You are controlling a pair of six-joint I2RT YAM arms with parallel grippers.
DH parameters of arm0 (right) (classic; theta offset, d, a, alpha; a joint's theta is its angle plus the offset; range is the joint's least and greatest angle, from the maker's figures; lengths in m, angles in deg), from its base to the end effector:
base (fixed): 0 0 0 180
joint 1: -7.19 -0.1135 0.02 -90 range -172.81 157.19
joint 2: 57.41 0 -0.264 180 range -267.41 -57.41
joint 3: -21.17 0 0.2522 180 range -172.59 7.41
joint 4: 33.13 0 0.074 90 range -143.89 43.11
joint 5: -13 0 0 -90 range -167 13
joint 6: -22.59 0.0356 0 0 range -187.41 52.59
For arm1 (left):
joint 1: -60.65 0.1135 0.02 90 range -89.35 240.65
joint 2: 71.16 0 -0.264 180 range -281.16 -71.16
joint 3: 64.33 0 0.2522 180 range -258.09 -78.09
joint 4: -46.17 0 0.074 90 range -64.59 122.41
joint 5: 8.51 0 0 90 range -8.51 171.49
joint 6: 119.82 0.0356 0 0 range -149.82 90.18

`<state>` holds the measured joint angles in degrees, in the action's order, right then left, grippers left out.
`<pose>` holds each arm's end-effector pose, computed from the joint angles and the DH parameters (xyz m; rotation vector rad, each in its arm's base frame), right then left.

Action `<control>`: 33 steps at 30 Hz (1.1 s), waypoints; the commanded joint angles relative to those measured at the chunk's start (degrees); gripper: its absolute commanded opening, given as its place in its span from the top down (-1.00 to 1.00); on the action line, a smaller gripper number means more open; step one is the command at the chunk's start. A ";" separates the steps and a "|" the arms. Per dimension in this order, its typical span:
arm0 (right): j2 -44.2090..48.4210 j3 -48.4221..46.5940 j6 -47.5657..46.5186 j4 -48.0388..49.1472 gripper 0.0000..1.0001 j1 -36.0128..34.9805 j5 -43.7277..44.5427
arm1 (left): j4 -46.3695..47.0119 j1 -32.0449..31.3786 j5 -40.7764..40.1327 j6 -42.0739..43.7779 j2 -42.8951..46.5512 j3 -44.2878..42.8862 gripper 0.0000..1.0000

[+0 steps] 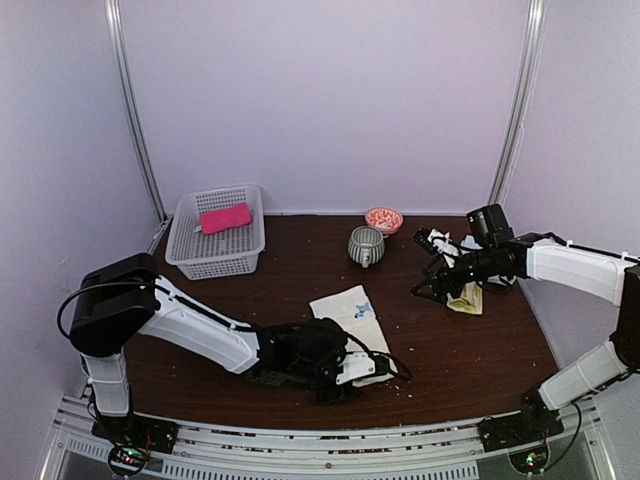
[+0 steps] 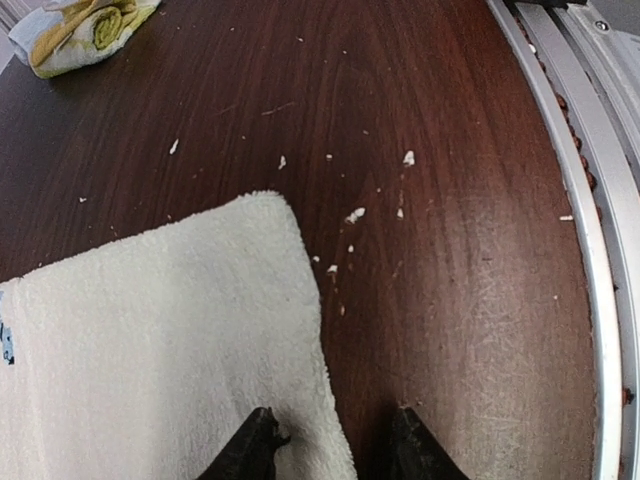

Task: Roll the towels
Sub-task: Roll the towel at the center of the board.

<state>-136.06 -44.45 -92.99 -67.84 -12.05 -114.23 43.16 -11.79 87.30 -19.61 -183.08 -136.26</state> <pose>0.2597 0.1135 0.2397 -1.1443 1.9959 0.7185 0.1148 -0.3746 0.1217 1.6319 1.7754 -0.6464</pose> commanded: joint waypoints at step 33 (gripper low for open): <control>13.21 7.19 -8.71 -10.53 -0.08 -13.65 3.51 | 10.43 9.48 29.47 -20.29 -0.87 6.89 1.00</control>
<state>-124.20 -41.54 -98.59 -77.59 -18.56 -112.77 49.12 -4.47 105.00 -30.56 -182.47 -130.65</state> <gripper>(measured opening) 0.553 0.007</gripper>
